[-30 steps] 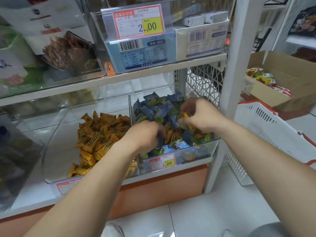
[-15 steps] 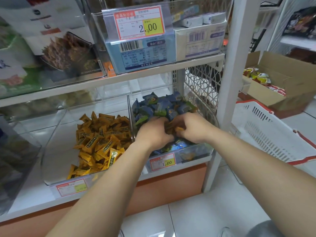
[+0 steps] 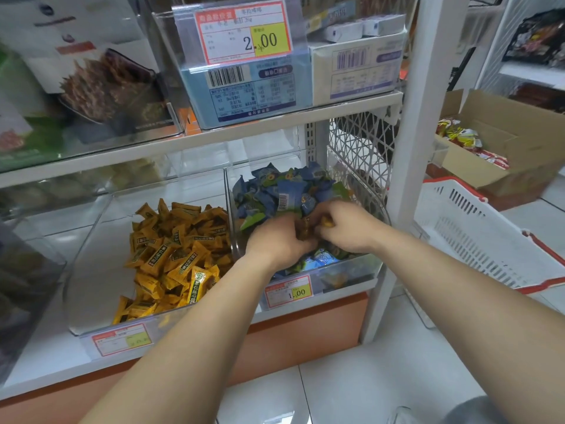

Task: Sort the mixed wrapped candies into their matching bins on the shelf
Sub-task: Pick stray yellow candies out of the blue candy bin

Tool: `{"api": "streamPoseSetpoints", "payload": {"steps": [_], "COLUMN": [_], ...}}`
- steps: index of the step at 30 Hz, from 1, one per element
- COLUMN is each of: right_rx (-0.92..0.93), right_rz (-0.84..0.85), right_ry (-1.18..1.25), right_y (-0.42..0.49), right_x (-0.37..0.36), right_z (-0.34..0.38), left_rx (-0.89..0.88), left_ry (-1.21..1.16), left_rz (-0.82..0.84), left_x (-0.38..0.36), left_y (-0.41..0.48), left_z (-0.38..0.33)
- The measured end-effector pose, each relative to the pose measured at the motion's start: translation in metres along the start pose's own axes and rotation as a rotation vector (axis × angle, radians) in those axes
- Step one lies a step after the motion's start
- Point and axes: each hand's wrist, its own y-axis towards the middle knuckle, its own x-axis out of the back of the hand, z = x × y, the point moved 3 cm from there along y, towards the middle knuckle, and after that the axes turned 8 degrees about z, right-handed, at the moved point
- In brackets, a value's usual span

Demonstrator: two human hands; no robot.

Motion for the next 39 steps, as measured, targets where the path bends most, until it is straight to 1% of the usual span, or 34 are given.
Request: {"api": "streamPoseSetpoints", "payload": {"steps": [6, 10, 14, 16, 19, 23, 26, 28, 29, 31, 34, 36, 39], "right_rx": [0.028, 0.037, -0.024, -0.035, -0.02, -0.075, -0.107, -0.173, -0.209, -0.244, -0.261, -0.252, -0.204], "right_rz": [0.029, 0.032, -0.002, -0.006, -0.018, -0.157, -0.294, -0.381, -0.398, -0.372, -0.265, -0.229, -0.175], "right_ry": [0.016, -0.014, -0.068, -0.061, -0.024, 0.004, 0.104, 0.138, 0.144, 0.163, 0.16, 0.147, 0.197], "right_y": [-0.003, -0.001, 0.003, 0.002, -0.003, -0.011, -0.011, -0.01, -0.009, -0.006, -0.002, -0.001, -0.003], "right_x": [-0.001, -0.008, -0.01, -0.008, 0.004, 0.029, 0.036, 0.034, 0.031, 0.023, 0.012, 0.011, 0.013], "right_z": [-0.001, 0.0, -0.002, -0.002, -0.001, -0.009, -0.014, -0.016, -0.017, -0.018, -0.019, -0.019, -0.019], "left_rx": [-0.006, -0.108, -0.193, -0.206, -0.158, -0.111, -0.113, -0.095, -0.083, -0.064, -0.062, -0.062, -0.062], "left_ry": [-0.123, -0.101, -0.075, -0.1, -0.175, -0.213, -0.205, -0.225, -0.234, -0.249, -0.244, -0.234, -0.256], "left_rz": [-0.022, -0.15, -0.263, -0.248, -0.211, -0.152, -0.118, -0.111, -0.114, -0.115, -0.096, -0.087, -0.062], "left_x": [0.0, 0.002, 0.005, 0.004, 0.004, 0.002, -0.002, -0.004, -0.004, -0.004, -0.004, -0.005, -0.005], "left_y": [0.003, 0.0, -0.003, -0.002, 0.001, 0.005, 0.008, 0.009, 0.009, 0.009, 0.007, 0.006, 0.006], "left_z": [0.003, 0.009, 0.005, 0.004, 0.007, 0.007, 0.002, 0.0, 0.0, 0.0, -0.003, -0.003, 0.001]}}
